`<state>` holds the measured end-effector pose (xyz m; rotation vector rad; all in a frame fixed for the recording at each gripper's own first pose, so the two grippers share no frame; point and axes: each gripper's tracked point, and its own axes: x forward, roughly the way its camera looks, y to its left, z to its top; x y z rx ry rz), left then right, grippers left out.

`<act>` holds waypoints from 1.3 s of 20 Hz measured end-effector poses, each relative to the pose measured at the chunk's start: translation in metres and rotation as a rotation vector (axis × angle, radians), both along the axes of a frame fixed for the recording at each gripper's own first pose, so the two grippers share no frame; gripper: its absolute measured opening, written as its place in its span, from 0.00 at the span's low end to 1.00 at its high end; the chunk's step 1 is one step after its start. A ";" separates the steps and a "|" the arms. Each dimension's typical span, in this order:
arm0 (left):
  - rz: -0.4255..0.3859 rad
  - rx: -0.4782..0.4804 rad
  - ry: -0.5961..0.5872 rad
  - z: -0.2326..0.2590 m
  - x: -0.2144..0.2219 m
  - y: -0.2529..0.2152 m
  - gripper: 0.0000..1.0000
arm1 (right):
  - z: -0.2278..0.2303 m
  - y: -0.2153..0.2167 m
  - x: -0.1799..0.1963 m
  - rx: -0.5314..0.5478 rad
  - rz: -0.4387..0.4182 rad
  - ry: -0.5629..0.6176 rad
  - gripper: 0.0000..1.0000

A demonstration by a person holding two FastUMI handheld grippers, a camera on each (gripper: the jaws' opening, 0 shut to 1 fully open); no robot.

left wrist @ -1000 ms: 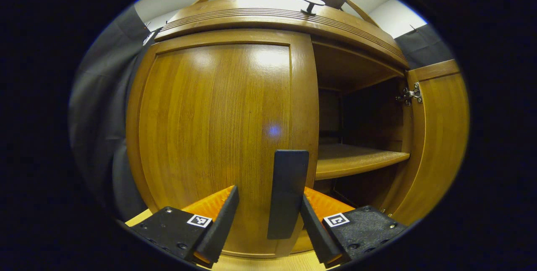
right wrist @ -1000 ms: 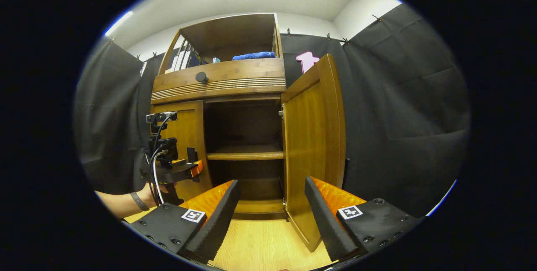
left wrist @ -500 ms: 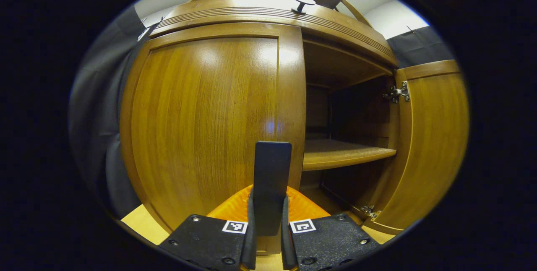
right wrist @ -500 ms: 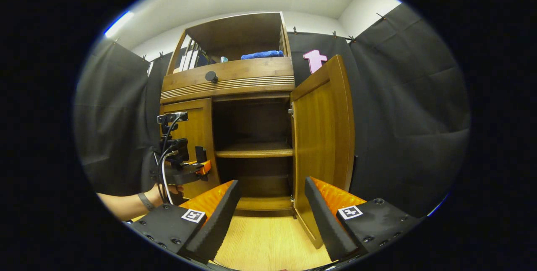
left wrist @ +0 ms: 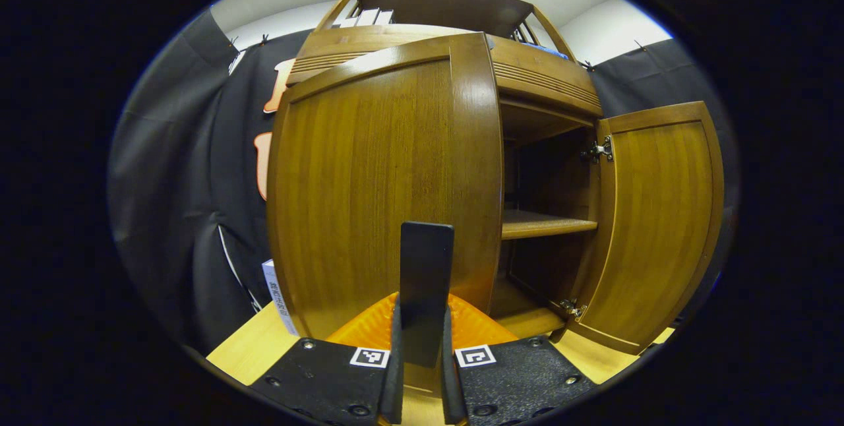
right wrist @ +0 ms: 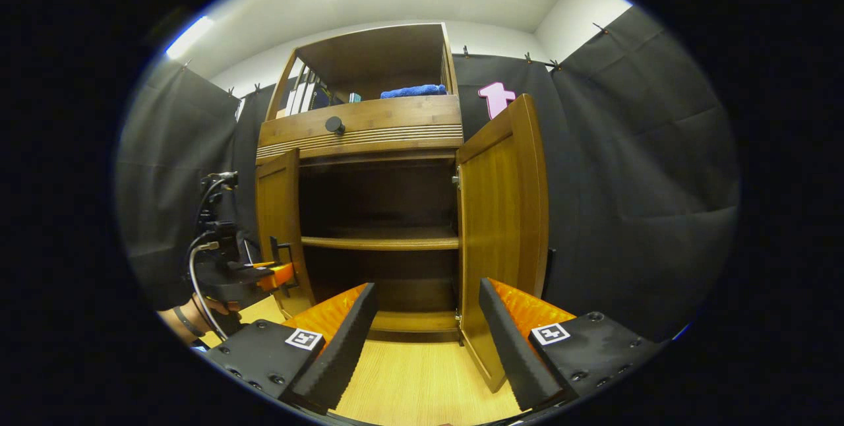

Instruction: Open the right door of the double-door shoe cabinet with the right hand, and open the left door with the left hand.

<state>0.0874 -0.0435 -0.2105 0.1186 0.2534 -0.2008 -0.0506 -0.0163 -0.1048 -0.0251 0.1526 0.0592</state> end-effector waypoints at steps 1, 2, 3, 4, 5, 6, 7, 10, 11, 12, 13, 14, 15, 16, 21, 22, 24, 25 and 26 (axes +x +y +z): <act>0.008 0.007 -0.004 0.002 -0.004 0.004 0.23 | 0.000 -0.001 0.000 -0.001 0.002 -0.002 0.99; 0.018 0.011 -0.007 0.004 -0.007 0.010 0.24 | 0.001 -0.001 0.000 0.000 0.006 -0.001 0.99; 0.030 0.014 -0.012 0.007 -0.012 0.014 0.24 | 0.000 -0.001 0.000 0.000 0.008 -0.002 0.99; 0.046 0.016 -0.017 0.010 -0.017 0.019 0.24 | -0.001 -0.001 0.000 0.002 0.012 0.001 0.99; 0.061 0.022 -0.024 0.012 -0.021 0.026 0.23 | -0.002 0.000 -0.001 0.004 0.017 0.005 1.00; 0.077 0.034 -0.032 0.014 -0.026 0.033 0.23 | -0.003 0.001 -0.002 0.006 0.021 0.007 1.00; 0.093 0.047 -0.043 0.017 -0.030 0.041 0.23 | -0.003 0.002 -0.002 0.006 0.027 0.009 1.00; 0.133 0.092 -0.061 0.024 -0.043 0.062 0.22 | -0.002 0.005 -0.002 -0.004 0.040 0.008 1.00; 0.134 0.091 -0.062 0.026 -0.044 0.067 0.21 | -0.003 0.006 -0.002 -0.006 0.044 0.006 0.99; 0.132 0.082 -0.061 0.027 -0.045 0.069 0.20 | -0.002 0.007 -0.002 -0.004 0.048 0.005 0.99; 0.130 0.070 -0.057 0.029 -0.047 0.072 0.19 | -0.002 0.008 -0.001 -0.001 0.053 0.007 0.99; 0.129 0.058 -0.056 0.029 -0.048 0.075 0.17 | -0.004 0.009 0.000 0.001 0.059 0.010 0.99; 0.133 0.045 -0.056 0.029 -0.048 0.079 0.17 | -0.005 0.012 0.000 0.003 0.065 0.012 1.00; 0.136 0.034 -0.060 0.030 -0.050 0.082 0.17 | -0.006 0.014 0.001 0.003 0.069 0.013 0.99; 0.131 0.027 -0.072 0.028 -0.056 0.095 0.12 | -0.010 0.016 0.003 0.008 0.076 0.021 0.99; 0.126 0.025 -0.075 0.028 -0.056 0.096 0.12 | -0.010 0.016 0.003 0.010 0.076 0.023 0.99; 0.118 0.011 -0.077 0.029 -0.058 0.102 0.14 | -0.010 0.018 0.006 0.012 0.076 0.023 1.00; 0.112 0.006 -0.077 0.029 -0.057 0.104 0.14 | -0.010 0.018 0.006 0.011 0.075 0.023 0.98; 0.107 0.006 -0.077 0.030 -0.058 0.107 0.14 | -0.010 0.018 0.006 0.010 0.074 0.022 0.96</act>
